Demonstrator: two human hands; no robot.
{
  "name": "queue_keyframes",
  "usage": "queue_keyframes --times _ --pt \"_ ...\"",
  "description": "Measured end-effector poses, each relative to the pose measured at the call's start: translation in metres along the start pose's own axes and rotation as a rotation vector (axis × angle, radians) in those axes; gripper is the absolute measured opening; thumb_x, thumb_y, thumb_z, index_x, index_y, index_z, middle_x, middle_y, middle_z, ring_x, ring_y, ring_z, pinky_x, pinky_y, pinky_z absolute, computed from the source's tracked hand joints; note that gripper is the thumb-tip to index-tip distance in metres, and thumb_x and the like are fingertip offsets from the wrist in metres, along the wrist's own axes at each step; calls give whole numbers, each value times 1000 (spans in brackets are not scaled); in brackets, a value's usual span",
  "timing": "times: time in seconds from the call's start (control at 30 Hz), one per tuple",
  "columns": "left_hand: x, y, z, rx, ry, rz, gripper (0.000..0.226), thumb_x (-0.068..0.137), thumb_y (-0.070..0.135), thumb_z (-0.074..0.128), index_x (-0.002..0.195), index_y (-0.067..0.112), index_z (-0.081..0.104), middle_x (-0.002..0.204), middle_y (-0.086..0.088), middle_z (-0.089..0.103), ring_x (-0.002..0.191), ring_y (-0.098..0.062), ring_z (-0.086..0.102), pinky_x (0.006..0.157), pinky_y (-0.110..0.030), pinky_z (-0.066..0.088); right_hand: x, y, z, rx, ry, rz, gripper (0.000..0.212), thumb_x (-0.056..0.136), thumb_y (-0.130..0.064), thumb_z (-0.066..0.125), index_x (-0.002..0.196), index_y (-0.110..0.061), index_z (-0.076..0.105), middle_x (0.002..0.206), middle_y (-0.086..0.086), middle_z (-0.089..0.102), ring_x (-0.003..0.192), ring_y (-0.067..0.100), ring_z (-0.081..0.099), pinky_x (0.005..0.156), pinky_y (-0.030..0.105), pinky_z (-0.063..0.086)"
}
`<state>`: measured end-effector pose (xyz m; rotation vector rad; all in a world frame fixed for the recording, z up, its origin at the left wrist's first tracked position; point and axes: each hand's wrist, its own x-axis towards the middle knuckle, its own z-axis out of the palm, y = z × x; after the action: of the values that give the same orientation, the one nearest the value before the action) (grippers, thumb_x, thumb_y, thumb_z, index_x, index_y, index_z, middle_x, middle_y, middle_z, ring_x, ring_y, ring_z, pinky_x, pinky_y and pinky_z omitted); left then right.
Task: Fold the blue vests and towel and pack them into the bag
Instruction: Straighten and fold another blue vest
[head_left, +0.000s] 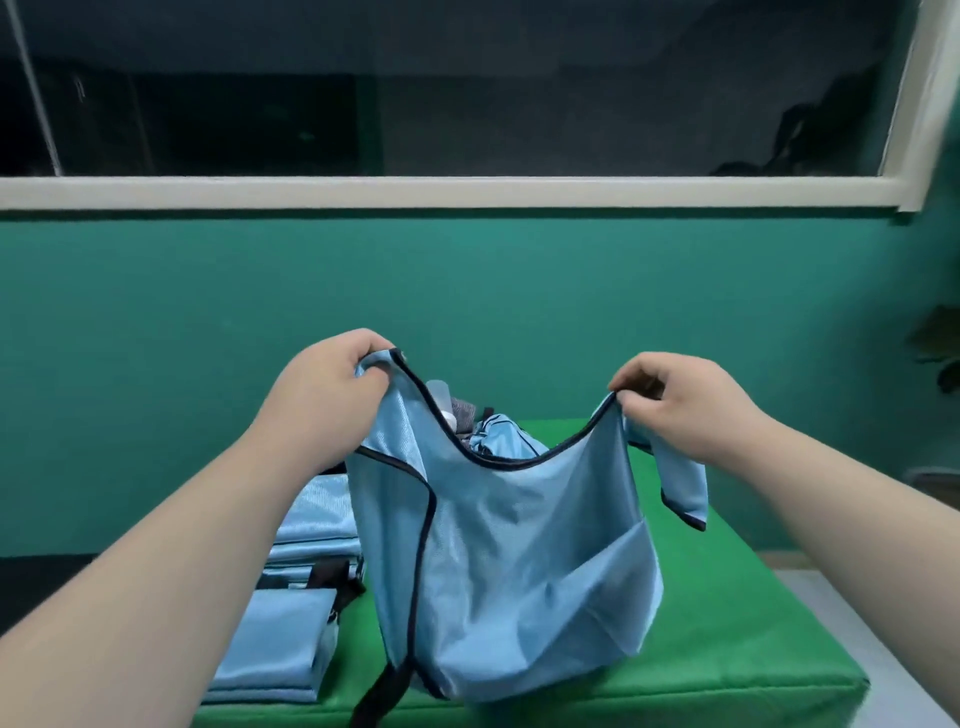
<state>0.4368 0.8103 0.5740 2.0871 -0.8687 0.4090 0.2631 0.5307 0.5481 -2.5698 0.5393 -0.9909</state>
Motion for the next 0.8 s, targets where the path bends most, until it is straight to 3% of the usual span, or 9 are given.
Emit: queue_keyframes --times 0.2,0.33,0.5,0.57,0.63,0.8 --pt "18 -3 15 74 -29 26 24 97 20 46 90 36 62 58 2 57 38 -9 40 48 -27 35 10 -7 6 30 31 19 14 84 -19 65 85 -31 70 80 -20 68 72 -10 58 63 4 38" --pt "36 -19 40 155 -81 11 30 97 12 41 101 32 64 61 3 54 48 -17 45 49 -28 36 20 9 32 21 0 46 13 86 -19 65 88 -31 69 80 -21 66 72 -10 57 61 2 36" --pt "61 -33 52 160 -109 -32 36 98 9 38 96 32 65 64 -2 55 46 -20 42 45 -31 42 40 22 47 21 -7 58 15 87 -21 64 88 -35 68 82 -22 66 74 -8 57 69 12 42" --pt "68 -32 48 144 -116 -19 36 97 9 38 97 35 62 77 3 61 48 -21 46 48 -34 45 47 19 38 1 -3 40 15 88 -22 64 89 -36 68 84 -23 66 76 -10 57 70 10 42" --pt "74 -26 41 141 -124 0 31 96 10 41 97 36 58 92 10 64 52 -20 51 49 -30 39 54 10 24 -21 -4 12 14 88 -23 64 90 -35 69 86 -23 67 77 -12 57 68 5 39" --pt "77 6 9 113 -149 57 20 92 11 50 88 28 60 74 3 61 59 -14 49 54 -29 34 58 -17 -15 -40 21 -41 11 89 -24 66 93 -31 73 90 -21 68 76 -12 57 72 15 42"
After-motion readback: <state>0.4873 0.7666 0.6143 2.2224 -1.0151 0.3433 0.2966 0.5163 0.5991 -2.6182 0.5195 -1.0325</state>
